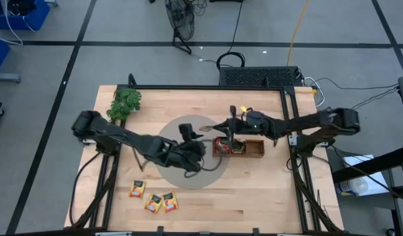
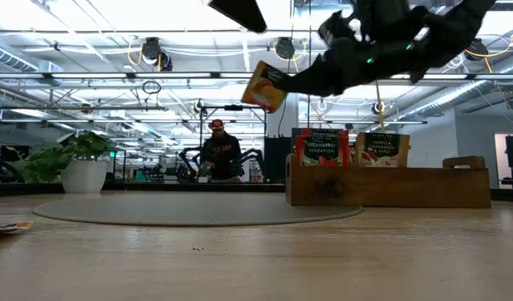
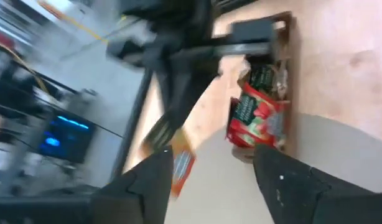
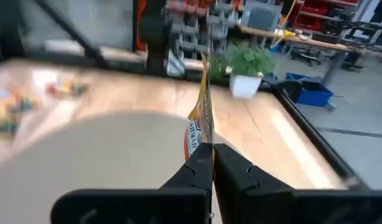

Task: Pick & Place Tea
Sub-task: Put the yellow tea bag into the right section of the wooden organizer

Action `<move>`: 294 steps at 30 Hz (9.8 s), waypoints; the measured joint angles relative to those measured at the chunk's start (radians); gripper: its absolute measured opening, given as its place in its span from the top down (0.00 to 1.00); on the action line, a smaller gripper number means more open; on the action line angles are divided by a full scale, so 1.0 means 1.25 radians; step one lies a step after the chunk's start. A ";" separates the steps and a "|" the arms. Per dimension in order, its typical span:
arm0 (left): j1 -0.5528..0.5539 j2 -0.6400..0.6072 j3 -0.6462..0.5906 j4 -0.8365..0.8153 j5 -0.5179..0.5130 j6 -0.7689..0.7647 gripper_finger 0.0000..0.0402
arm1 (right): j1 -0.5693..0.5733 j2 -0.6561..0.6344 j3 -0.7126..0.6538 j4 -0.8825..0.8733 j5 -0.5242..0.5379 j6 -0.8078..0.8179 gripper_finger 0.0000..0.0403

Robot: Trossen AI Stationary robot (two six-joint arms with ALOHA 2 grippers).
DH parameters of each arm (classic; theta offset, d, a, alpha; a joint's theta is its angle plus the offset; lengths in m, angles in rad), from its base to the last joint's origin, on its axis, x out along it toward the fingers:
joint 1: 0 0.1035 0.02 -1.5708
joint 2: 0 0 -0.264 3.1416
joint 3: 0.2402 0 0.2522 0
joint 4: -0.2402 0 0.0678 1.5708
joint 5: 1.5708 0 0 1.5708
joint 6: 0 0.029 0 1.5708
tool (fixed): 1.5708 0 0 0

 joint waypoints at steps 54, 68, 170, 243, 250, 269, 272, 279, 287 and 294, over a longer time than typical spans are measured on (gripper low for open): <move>0.106 -0.337 -0.488 0.497 0.042 -0.007 0.45 | 0.405 -0.467 -0.215 -0.904 0.519 0.492 1.00; 0.106 -0.337 -0.487 0.509 0.042 -0.008 0.44 | 0.405 -0.459 -0.203 -0.943 0.602 0.448 1.00; 0.106 -0.337 -0.486 0.514 0.042 0.035 0.44 | 0.419 -0.255 0.090 -0.911 0.589 0.353 1.00; -0.340 -0.023 -0.534 -0.108 0.799 -1.677 0.85 | 0.420 -0.258 -0.252 0.040 0.576 -0.136 1.00; -0.313 -0.020 -0.527 -0.114 0.793 -1.548 0.99 | 0.420 -0.258 -0.252 0.044 0.575 -0.154 1.00; -0.206 -0.010 -0.107 -0.232 -0.085 -0.438 1.00 | 0.394 -0.258 -0.252 0.092 0.447 -0.071 1.00; -0.163 -0.010 -0.108 -0.039 -0.078 -0.139 1.00 | 0.380 -0.258 -0.252 0.092 0.369 -0.040 1.00; -0.043 -0.010 -0.136 0.194 0.215 0.201 1.00 | 0.370 -0.258 -0.252 0.091 0.364 -0.005 1.00; 0.045 -0.011 -0.138 0.287 0.420 0.362 1.00 | 0.308 -0.167 -0.252 0.115 0.349 -0.001 0.86; 0.106 -0.012 -0.138 0.270 0.452 0.357 1.00 | 0.294 -0.119 -0.252 0.201 0.308 -0.011 0.58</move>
